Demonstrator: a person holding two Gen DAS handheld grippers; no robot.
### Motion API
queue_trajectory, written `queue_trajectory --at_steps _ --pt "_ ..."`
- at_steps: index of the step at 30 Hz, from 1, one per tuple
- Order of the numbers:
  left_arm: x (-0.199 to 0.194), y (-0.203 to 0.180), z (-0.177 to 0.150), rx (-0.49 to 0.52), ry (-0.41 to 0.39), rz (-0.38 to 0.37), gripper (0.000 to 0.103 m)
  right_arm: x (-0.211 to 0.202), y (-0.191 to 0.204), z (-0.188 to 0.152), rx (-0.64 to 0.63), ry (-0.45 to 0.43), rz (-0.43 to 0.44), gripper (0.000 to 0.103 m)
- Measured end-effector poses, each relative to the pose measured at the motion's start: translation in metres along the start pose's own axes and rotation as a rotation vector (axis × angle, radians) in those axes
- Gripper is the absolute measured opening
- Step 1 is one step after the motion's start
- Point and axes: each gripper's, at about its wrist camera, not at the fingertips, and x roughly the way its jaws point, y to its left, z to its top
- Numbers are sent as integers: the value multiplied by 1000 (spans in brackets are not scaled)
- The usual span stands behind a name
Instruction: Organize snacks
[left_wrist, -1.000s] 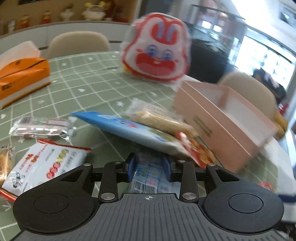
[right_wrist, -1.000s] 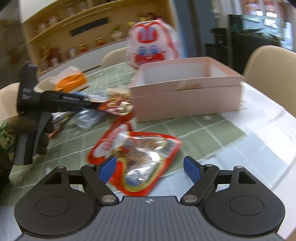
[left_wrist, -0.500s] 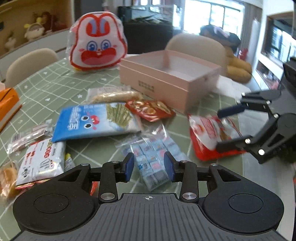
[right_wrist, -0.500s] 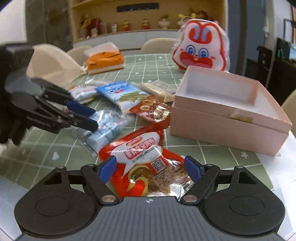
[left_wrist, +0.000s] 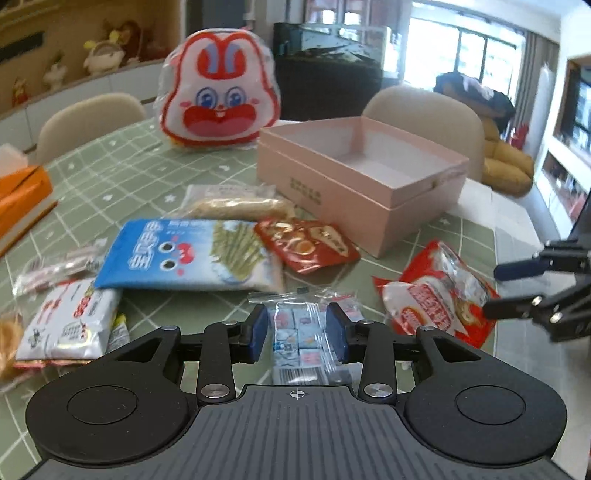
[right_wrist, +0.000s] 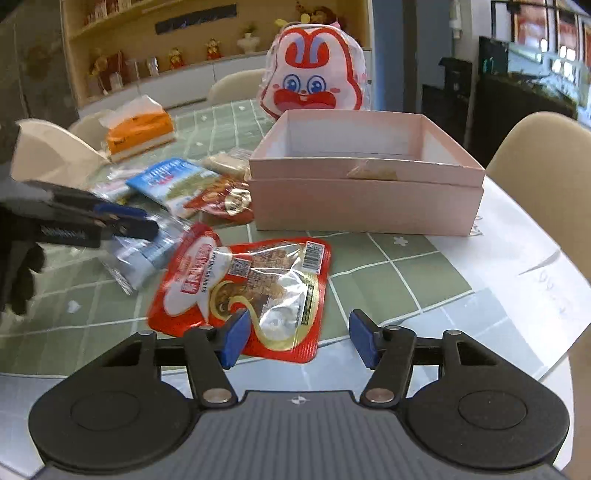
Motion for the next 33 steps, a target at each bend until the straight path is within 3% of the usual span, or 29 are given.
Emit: queue_trajectory --at_steps 3,9,12,18,20,25,27,30,33 --pt "-11 -15 1 36 -23 37 40 -11 -3 4 -21 -59 16 70" --pt "-25 -46 0 94 -48 12 41 3 -14 27 6 -138 -24 71" --pt "-17 -60 -4 147 -10 67 44 21 -30 33 106 -125 -71 71" --pt "-1 -67 -8 153 37 115 45 31 -43 26 177 -103 -40 71" --pt "2 -68 -6 140 42 116 49 33 -44 25 186 -96 -30 71" --pt "7 -66 -2 91 55 53 77 32 -48 24 197 -102 3 73" --pt "9 -67 -2 84 55 31 83 32 -49 23 205 -102 14 74" --pt "6 -66 -4 72 34 43 80 30 -52 22 218 -107 29 74" --pt "0 -63 -8 72 7 137 78 29 -56 21 239 -114 47 74"
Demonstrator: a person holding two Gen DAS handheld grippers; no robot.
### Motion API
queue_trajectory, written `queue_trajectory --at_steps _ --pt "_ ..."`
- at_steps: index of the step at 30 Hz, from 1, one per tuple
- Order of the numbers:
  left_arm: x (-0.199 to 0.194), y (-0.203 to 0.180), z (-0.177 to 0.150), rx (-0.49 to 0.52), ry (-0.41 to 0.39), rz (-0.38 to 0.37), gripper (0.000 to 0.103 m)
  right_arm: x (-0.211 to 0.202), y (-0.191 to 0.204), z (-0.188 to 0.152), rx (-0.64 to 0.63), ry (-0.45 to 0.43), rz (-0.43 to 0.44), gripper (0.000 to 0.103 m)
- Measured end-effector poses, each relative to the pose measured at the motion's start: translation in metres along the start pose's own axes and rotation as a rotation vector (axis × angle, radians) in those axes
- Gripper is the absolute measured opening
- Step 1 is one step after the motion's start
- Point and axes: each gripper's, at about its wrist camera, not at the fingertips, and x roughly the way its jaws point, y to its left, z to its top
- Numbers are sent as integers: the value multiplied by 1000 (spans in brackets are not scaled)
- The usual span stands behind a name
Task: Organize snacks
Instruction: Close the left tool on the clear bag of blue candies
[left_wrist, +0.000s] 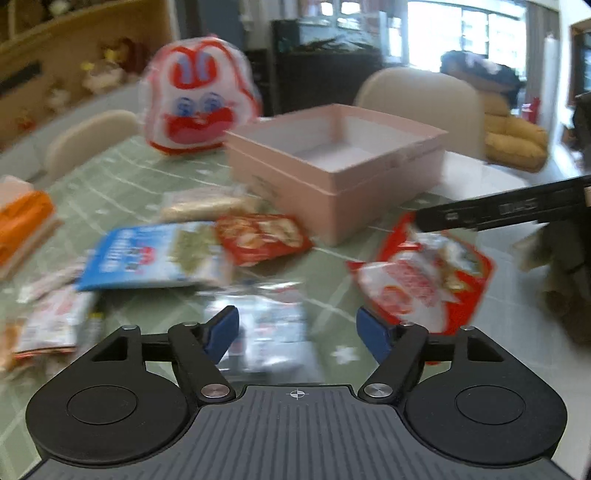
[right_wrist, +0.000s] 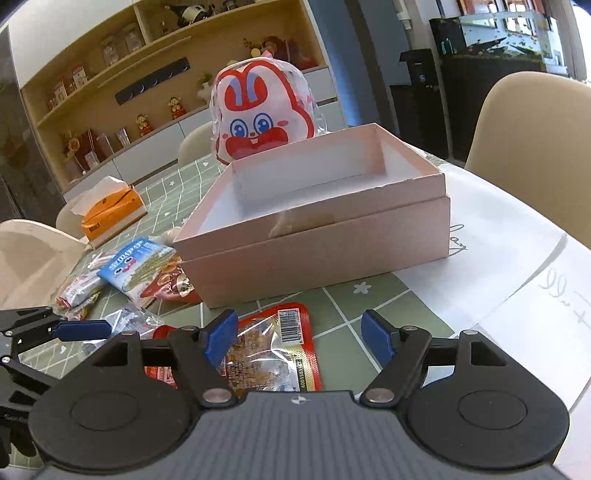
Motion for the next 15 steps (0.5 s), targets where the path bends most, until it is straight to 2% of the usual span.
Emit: queue_trajectory --at_steps 3,8,10,15 --pt "-3 5 -3 13 1 90 78 0 -4 0 22 -1 16 75" --pt "2 19 -10 -57 28 18 78 -1 -6 -1 34 -4 22 75" --pt "7 25 -13 -97 37 -8 82 -2 -8 -1 44 -8 28 75" --pt "13 31 -8 -148 33 -2 82 -1 -12 0 68 -7 47 76"
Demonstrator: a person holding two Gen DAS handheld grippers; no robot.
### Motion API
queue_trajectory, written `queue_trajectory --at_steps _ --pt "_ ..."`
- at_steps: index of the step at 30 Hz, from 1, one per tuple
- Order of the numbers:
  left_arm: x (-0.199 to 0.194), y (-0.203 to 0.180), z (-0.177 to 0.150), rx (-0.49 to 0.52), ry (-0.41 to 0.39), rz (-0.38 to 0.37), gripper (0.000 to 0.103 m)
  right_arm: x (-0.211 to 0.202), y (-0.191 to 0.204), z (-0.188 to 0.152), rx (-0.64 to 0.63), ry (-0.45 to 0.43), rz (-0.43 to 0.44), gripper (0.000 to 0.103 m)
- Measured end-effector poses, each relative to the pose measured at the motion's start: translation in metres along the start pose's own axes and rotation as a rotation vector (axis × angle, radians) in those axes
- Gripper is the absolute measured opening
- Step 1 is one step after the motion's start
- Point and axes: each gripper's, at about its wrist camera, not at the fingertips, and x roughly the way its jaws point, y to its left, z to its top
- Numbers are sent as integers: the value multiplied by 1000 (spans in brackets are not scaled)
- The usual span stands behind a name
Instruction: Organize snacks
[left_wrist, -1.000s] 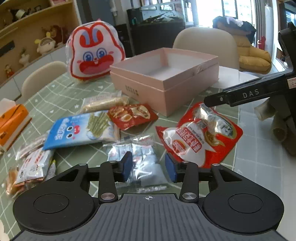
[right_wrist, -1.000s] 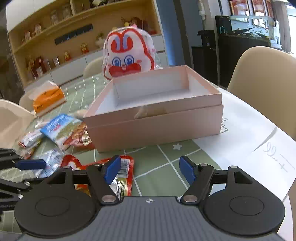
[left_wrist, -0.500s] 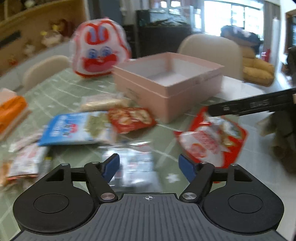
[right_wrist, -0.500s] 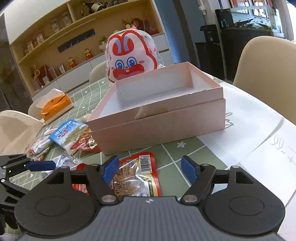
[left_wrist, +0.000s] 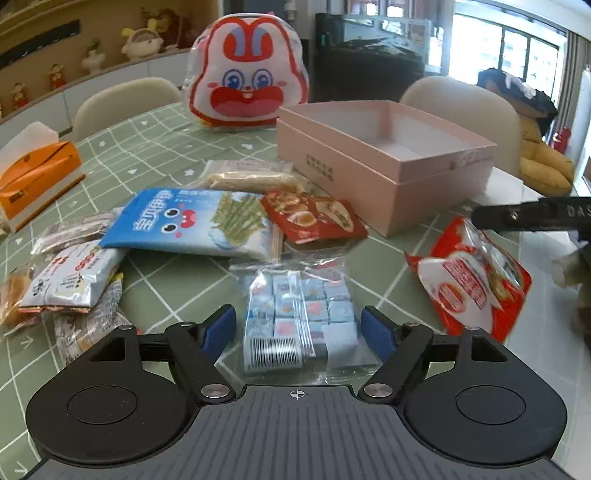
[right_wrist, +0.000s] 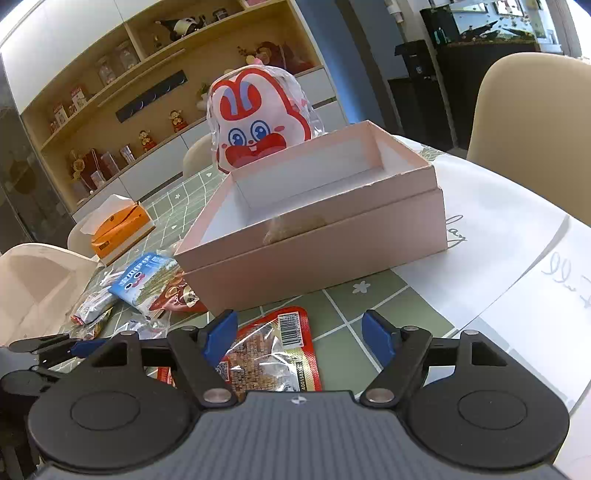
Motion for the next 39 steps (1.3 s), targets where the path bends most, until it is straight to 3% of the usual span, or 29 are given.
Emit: queue_trajectory --at_steps 11,17,22,28,29,31,32,33,35,39 --pt "1 3 2 -28 3 -24 70 0 -1 1 13 1 -6 76" --pt "-19 9 -16 -56 -9 -73 69 9 29 -2 -134 18 -154 76" --pt "-36 9 -33 -52 -19 -98 69 10 37 0 -137 40 -196 76" --pt "-51 3 -52 -14 -48 -64 69 14 48 19 -208 52 -271 76" --pt "-53 3 -54 -18 -53 -65 69 16 46 24 -204 56 -290 75" --pt "-56 5 -56 -32 -51 -78 69 24 38 34 -185 74 -317 64" --pt "-57 8 -56 -46 -45 -90 69 29 34 38 -179 91 -331 53" --pt "-58 11 -55 -63 -38 -105 69 32 31 40 -180 107 -343 50" --pt "-61 16 -55 -96 -26 -141 69 35 27 39 -193 138 -366 50" --pt "-62 26 -56 -151 -21 -186 69 18 44 12 -286 181 -333 50"
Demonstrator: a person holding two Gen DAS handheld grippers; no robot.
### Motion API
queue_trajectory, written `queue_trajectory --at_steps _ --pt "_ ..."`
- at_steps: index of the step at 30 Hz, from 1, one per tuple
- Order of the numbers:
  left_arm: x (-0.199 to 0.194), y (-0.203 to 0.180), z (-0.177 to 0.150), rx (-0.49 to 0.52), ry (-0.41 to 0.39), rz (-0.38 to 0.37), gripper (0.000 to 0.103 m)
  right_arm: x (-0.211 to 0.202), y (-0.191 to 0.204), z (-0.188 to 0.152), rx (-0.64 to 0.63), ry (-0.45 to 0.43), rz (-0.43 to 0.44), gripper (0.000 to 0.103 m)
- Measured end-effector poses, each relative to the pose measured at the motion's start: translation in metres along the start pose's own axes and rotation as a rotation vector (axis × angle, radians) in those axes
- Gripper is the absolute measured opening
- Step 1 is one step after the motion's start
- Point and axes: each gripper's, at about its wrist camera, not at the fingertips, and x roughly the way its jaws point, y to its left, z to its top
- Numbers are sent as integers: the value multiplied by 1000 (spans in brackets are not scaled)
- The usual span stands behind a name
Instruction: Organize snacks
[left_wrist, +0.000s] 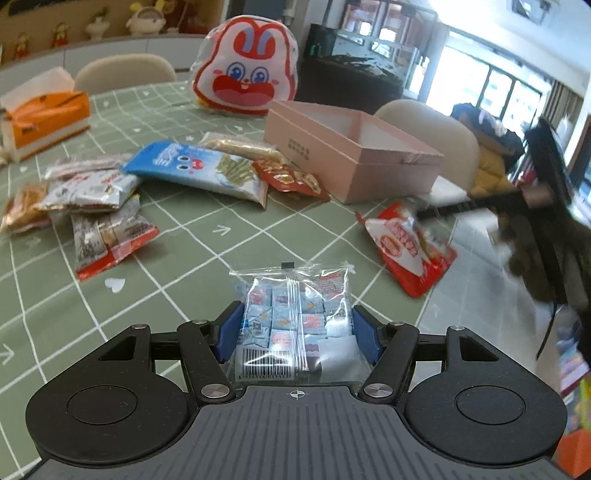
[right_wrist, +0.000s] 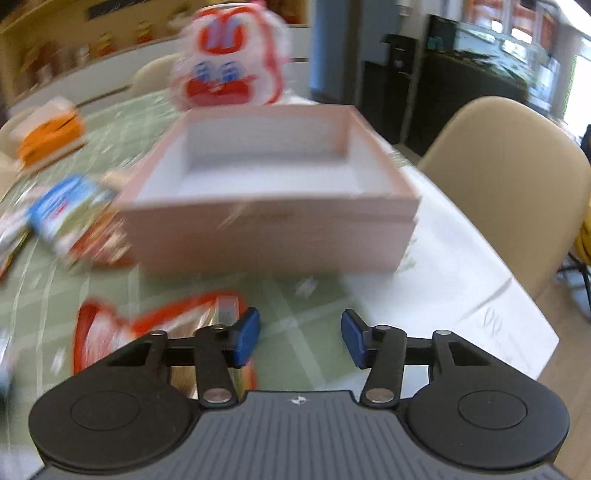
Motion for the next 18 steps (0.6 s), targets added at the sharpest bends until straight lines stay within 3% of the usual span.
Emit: queue_trajectory --at_steps 5,7,9,11,14,18 --pt "-1 6 1 -58 -2 -22 69 -41 27 -33 -94 28 153 51" --pt "-1 6 2 -63 2 -14 69 -55 34 -38 -115 8 219 61" --pt "-1 3 2 -57 7 4 69 -69 45 -42 -166 -51 252 80" --pt "-2 3 2 -52 10 12 69 -76 59 -43 -216 -96 278 80" --pt "-3 3 2 -58 12 22 69 -66 84 -39 -271 -91 298 80" --pt "-4 1 2 -47 20 47 69 -43 117 -37 -365 -108 241 80"
